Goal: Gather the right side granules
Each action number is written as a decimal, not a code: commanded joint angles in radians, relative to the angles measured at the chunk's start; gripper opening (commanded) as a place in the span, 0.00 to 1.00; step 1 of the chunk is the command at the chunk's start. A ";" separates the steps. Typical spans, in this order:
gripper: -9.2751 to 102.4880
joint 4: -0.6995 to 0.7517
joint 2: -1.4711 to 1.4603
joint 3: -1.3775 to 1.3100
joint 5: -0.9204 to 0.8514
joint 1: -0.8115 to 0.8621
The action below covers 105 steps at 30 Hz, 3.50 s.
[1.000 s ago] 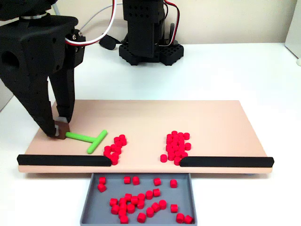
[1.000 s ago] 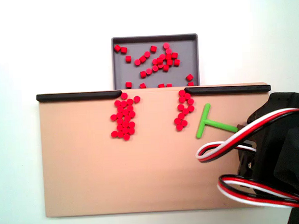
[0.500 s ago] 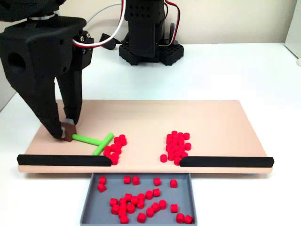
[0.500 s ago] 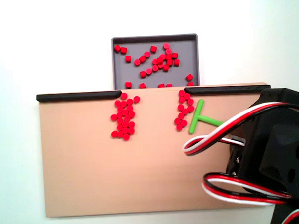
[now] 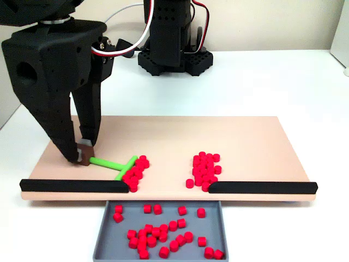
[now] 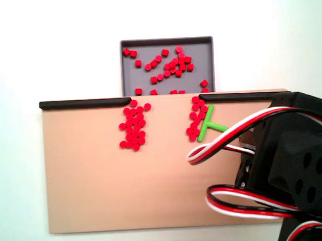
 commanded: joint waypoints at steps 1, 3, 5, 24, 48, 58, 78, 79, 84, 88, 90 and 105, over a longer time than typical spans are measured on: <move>0.08 0.012 0.012 -0.011 0.012 -0.012; 0.08 0.014 0.015 -0.009 0.012 -0.012; 0.08 0.014 0.015 -0.009 0.012 -0.014; 0.08 0.015 0.018 -0.006 0.029 -0.038; 0.08 0.015 0.043 0.025 0.071 -0.077; 0.08 0.015 0.044 0.025 0.091 -0.087; 0.08 0.015 0.110 0.025 0.089 -0.061; 0.08 0.017 0.124 0.025 0.089 -0.054; 0.08 0.021 0.190 0.025 0.135 -0.023; 0.08 0.061 0.273 0.026 0.342 -0.031; 0.08 0.063 0.354 0.084 0.540 -0.048; 0.08 0.061 0.834 0.594 1.555 -0.301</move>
